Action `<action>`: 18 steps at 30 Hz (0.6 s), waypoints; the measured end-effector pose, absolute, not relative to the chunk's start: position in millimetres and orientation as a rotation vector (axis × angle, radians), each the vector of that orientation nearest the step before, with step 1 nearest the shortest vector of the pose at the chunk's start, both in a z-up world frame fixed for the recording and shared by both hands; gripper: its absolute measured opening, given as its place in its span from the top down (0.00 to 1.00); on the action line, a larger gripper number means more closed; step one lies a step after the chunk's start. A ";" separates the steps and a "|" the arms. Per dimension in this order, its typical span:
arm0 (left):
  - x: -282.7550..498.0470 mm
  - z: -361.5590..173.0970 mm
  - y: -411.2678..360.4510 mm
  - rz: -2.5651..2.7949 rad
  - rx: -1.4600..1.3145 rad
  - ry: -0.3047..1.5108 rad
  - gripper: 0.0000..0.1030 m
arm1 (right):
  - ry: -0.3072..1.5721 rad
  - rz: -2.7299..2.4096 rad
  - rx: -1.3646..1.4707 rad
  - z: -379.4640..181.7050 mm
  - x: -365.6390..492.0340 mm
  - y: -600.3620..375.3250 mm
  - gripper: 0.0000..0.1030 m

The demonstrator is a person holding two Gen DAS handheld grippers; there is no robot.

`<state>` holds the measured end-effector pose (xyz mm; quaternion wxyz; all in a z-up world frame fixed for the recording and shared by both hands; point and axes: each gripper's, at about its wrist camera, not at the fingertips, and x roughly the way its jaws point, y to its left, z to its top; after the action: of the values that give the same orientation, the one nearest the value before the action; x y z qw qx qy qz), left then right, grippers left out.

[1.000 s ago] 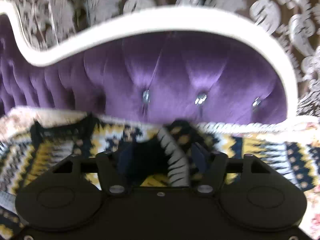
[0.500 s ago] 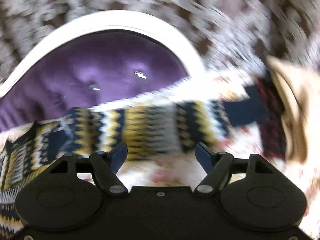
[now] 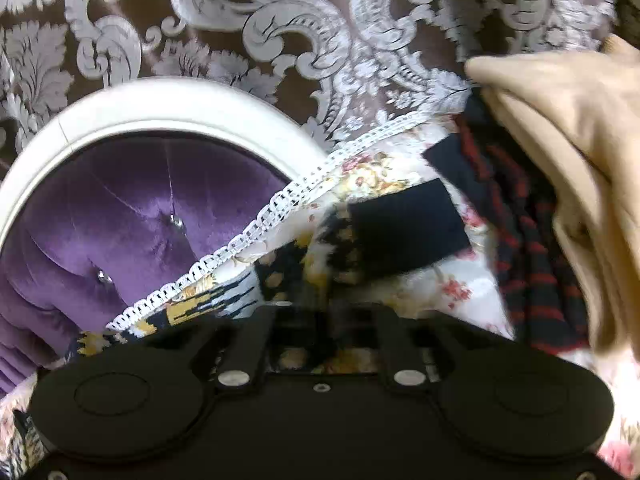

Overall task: Fold small clothes
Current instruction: 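Carry the sleeve over the body with the right gripper and release it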

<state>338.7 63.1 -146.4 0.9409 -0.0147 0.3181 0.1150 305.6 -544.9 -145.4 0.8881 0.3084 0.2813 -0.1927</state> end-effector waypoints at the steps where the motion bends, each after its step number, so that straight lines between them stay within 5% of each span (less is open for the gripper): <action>1: 338.8 -146.5 63.2 0.234 -0.029 0.649 0.13 | 0.579 -0.408 0.620 -139.3 307.1 -541.2 0.83; 13: 338.5 -145.7 63.8 0.231 -0.035 0.649 0.13 | 0.379 -0.059 0.210 11.0 319.1 -379.0 0.82; 18: 339.0 -145.1 64.2 0.229 -0.048 0.648 0.13 | 0.381 0.125 0.085 24.6 331.8 -276.1 0.82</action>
<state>339.0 64.2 -145.1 0.9412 -0.0235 0.3178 0.1123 331.8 -276.1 24.6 0.9791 0.0421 0.1893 0.0619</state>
